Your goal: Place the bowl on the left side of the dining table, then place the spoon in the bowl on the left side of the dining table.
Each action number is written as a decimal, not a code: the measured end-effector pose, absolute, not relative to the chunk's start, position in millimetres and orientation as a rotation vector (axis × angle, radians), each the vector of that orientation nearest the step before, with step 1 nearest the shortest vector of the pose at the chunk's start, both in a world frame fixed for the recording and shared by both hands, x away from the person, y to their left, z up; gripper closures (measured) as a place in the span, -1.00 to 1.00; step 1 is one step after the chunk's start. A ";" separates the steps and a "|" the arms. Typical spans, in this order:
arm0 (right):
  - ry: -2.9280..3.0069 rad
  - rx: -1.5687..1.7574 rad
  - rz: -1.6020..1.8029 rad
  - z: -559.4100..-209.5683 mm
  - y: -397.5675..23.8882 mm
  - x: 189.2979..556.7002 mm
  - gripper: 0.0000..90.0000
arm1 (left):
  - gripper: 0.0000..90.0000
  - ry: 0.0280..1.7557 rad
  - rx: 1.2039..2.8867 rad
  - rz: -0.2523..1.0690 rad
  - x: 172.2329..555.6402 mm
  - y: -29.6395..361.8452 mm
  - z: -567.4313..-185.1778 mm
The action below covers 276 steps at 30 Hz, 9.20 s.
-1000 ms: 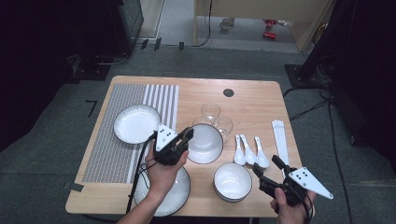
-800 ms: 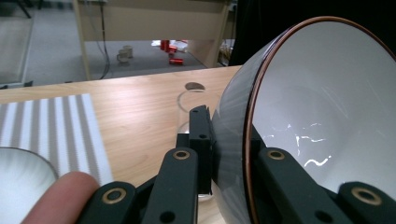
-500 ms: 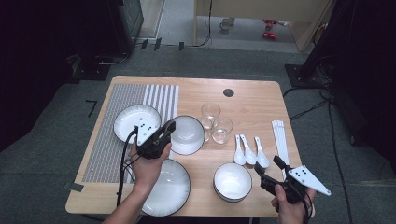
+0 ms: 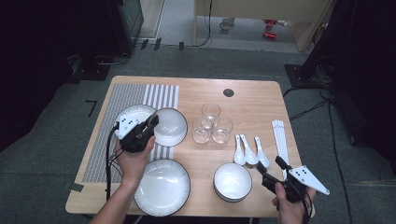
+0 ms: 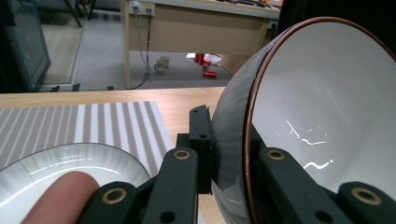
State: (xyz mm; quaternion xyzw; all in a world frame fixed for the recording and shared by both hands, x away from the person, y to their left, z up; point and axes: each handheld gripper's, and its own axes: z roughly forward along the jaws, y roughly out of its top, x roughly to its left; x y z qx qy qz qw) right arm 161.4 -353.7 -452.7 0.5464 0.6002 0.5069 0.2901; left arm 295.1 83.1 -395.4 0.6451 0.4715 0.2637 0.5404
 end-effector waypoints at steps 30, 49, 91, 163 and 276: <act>1.587 1.508 1.314 -466.4 -362.3 168.2 -0.42 | 0.85 1.291 1.470 0.715 346.5 138.6 -422.5; 1.589 1.520 1.299 -471.2 -364.9 170.8 -0.42 | 0.85 1.440 1.472 0.712 376.4 159.7 -445.7; 1.589 1.549 1.291 -476.1 -365.9 173.5 -0.42 | 0.80 1.749 1.520 0.422 406.9 195.9 -476.5; 1.566 1.682 1.156 -493.3 -385.0 199.2 -0.26 | -0.81 1.222 1.706 0.469 273.5 156.5 -476.2; 1.624 1.820 0.978 -502.1 -383.3 219.3 0.82 | -0.80 1.217 1.736 0.451 277.4 152.1 -478.6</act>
